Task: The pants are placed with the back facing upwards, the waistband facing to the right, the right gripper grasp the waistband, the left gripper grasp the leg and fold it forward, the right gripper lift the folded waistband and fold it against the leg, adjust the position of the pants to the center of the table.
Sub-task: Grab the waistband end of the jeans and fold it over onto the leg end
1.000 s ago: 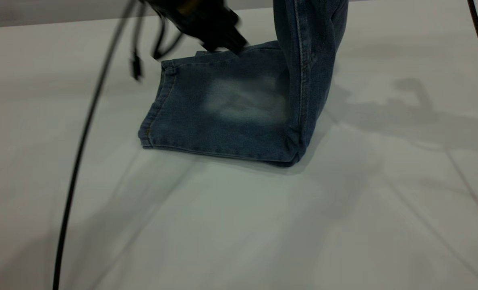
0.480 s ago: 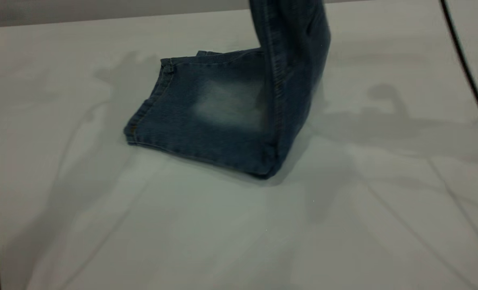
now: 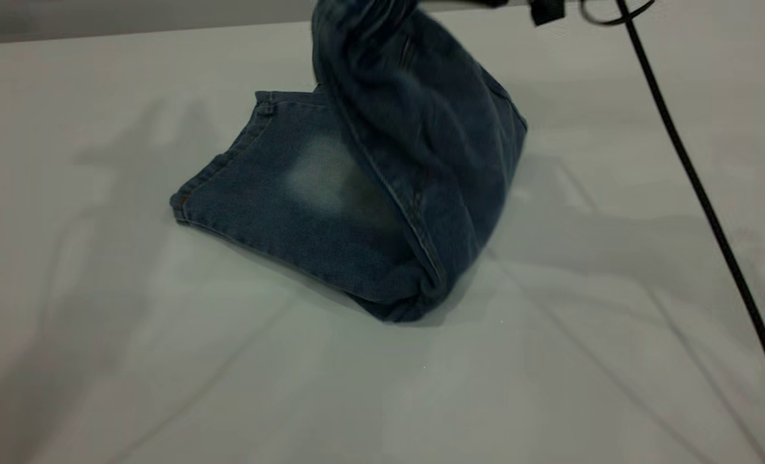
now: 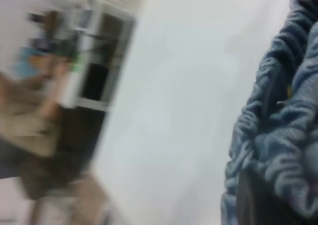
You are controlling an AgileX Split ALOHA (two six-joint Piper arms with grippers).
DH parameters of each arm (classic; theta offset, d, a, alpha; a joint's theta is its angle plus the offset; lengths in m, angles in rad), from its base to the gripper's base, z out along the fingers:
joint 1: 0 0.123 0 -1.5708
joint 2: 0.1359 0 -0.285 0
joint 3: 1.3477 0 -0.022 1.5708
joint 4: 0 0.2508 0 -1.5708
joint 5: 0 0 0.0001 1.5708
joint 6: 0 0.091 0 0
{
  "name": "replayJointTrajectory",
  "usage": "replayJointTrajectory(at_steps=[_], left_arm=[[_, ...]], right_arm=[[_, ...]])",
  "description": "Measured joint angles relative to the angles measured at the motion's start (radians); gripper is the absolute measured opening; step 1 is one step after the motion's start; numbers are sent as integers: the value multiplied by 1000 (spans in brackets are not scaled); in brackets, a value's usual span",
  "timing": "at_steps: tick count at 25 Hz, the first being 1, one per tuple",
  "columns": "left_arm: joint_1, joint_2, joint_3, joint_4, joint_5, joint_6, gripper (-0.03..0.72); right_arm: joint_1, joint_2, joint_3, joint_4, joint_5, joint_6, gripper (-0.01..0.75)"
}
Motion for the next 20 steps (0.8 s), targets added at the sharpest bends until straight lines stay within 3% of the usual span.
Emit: replayJointTrajectory(at_steps=[3,7,14,20], left_arm=[[0,-44,0,-1,0,0,382],[0,-58,0,-27,2,0,382],[0,-59,8,-42,-13,0,382],[0,-59,10,-37,-15,0,381]], right_arm=[[56,18,-37,0,-126,-8,82],[114,87,-119,1,-211,-5,82],[151,254,-275,-2,-200,65,81],[183,359,-346,-6,-110,65,81]])
